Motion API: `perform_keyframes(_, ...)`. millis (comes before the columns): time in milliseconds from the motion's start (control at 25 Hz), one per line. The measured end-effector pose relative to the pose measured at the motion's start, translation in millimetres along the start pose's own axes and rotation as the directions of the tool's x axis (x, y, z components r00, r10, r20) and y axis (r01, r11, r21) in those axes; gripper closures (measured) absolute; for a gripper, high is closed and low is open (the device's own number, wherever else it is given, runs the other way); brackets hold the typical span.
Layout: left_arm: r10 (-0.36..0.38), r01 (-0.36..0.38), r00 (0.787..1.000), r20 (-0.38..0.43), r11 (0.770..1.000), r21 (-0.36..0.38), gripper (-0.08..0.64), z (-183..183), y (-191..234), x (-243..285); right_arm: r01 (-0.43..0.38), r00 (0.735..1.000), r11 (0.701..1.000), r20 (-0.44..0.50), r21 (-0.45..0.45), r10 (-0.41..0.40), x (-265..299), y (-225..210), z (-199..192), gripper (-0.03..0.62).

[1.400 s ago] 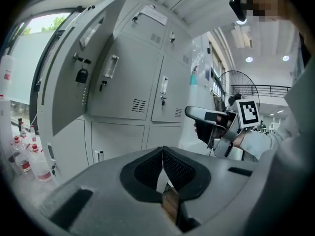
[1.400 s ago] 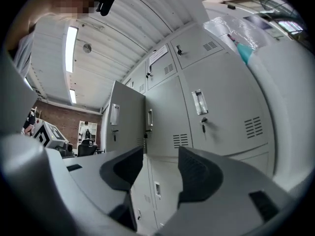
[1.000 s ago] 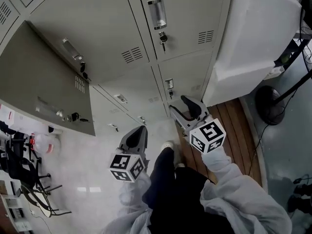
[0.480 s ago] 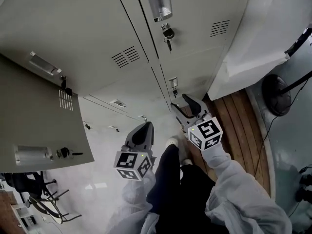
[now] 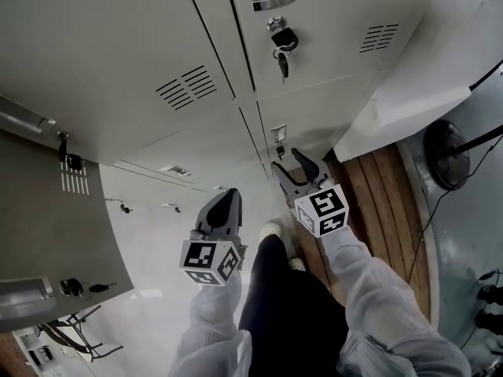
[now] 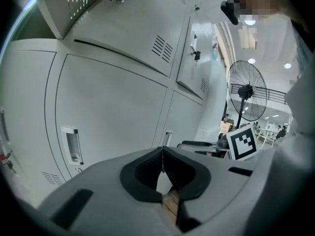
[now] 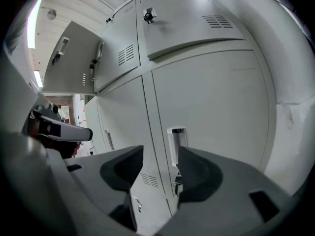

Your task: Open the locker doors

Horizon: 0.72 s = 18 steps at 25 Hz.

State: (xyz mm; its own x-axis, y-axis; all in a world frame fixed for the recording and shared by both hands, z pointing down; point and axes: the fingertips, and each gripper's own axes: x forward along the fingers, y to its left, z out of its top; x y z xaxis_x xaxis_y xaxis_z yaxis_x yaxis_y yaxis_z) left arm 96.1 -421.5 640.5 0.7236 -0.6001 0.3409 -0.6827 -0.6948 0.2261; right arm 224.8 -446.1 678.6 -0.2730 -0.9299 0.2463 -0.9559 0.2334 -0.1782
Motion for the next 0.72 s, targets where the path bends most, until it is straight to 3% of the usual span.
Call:
perform_keyframes(240,0.029,-0.029,0.999,0.014,0.999,-0.023,0.551,-16.4,18.6,11.8,-0.009,1.000,0.998,-0.028,-0.058,0.007,33.9,-5.7,-13.8,0.387)
perform_keyframes(440,0.055,-0.054,0.998,0.017,0.997,-0.062,0.551,-26.2,33.2,9.9,0.010,1.000,1.000,-0.024,0.022,-0.010,58.3,-12.3,-16.8,0.387)
perform_keyframes(720,0.067,-0.067,0.998,0.016,0.997,-0.050,0.551,-40.0,41.8,10.8,0.021,0.999,0.997,-0.023,-0.078,-0.023,74.9,-12.6,-16.2,0.387)
